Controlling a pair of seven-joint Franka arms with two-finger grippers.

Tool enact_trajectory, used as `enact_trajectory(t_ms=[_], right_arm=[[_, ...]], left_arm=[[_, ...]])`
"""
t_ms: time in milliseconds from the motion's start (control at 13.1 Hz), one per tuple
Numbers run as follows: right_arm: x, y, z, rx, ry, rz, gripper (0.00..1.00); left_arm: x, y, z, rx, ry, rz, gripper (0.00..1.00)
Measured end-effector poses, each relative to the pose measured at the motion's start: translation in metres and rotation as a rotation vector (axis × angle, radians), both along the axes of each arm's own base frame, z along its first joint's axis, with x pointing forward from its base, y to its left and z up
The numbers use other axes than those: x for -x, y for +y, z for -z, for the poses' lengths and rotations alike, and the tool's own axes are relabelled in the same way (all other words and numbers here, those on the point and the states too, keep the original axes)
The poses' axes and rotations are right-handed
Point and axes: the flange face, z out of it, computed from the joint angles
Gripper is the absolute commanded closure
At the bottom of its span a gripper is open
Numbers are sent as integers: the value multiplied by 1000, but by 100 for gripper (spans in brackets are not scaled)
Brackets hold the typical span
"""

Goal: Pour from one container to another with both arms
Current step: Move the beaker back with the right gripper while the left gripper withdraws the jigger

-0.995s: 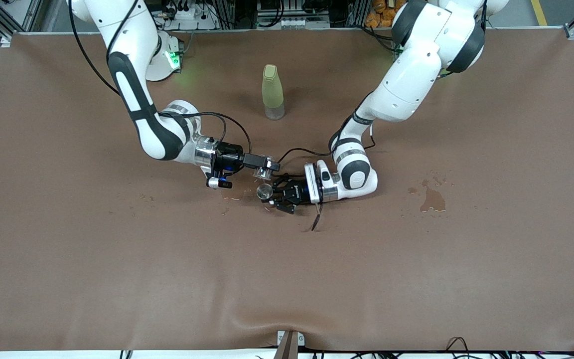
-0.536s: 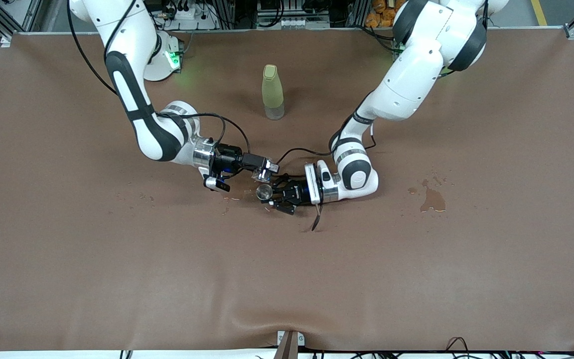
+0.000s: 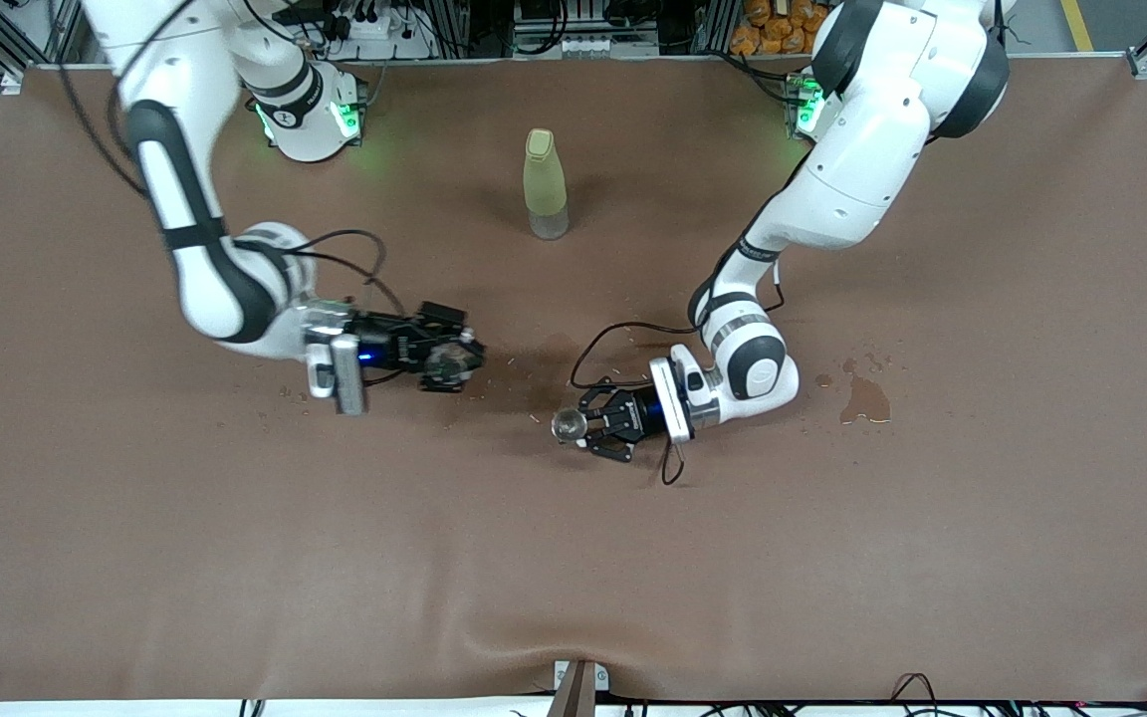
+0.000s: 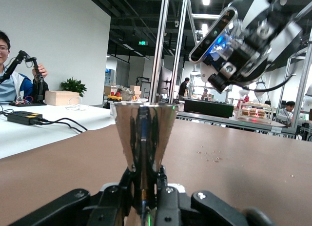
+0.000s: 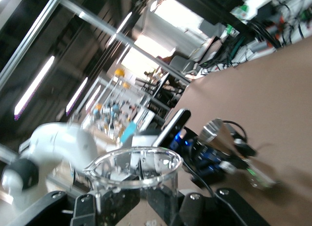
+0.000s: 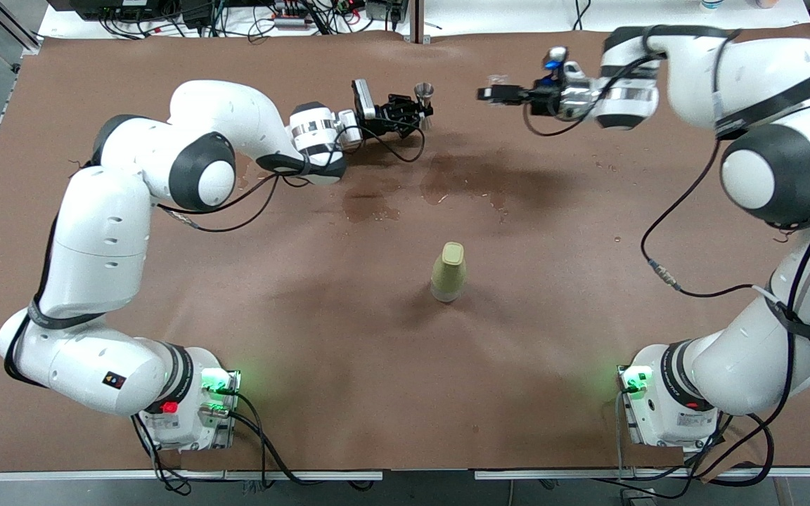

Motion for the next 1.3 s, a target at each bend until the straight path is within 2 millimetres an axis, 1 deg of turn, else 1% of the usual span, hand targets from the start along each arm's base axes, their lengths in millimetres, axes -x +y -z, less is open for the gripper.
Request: enact_trajectory(t_ms=[77, 153, 306, 459, 613, 766, 842, 919, 1072, 1148, 1225, 1302], right_arm=[[-4, -28, -1, 17, -63, -28, 100], [-5, -57, 0, 37, -120, -57, 100], [-3, -109, 3, 69, -226, -101, 100], [-1, -155, 6, 110, -347, -121, 100], [2, -193, 7, 141, -468, -130, 100], [6, -220, 10, 168, -580, -127, 100], [7, -231, 14, 180, -636, -123, 100], [9, -240, 19, 192, -689, -124, 100], [12, -256, 35, 208, -783, -127, 100], [14, -264, 46, 211, -830, -132, 100], [15, -272, 59, 211, -871, -132, 100], [17, -279, 72, 204, -908, -131, 100]], left_arm=[[-6, 8, -6, -2, 8, 0, 100], [-14, 21, -11, -9, 16, 0, 100], [-31, 57, -18, -36, 37, -1, 100], [-46, 105, -27, -76, 62, -2, 100], [-56, 162, -42, -106, 82, -4, 100], [-56, 212, -53, -58, 71, 25, 100], [-54, 239, -54, -42, 64, 54, 100], [-52, 272, -51, -52, 62, 76, 100], [-44, 352, -45, -102, 67, 102, 100], [-38, 394, -42, -128, 72, 102, 100], [-31, 427, -40, -140, 79, 91, 100], [-24, 446, -36, -138, 88, 82, 100]])
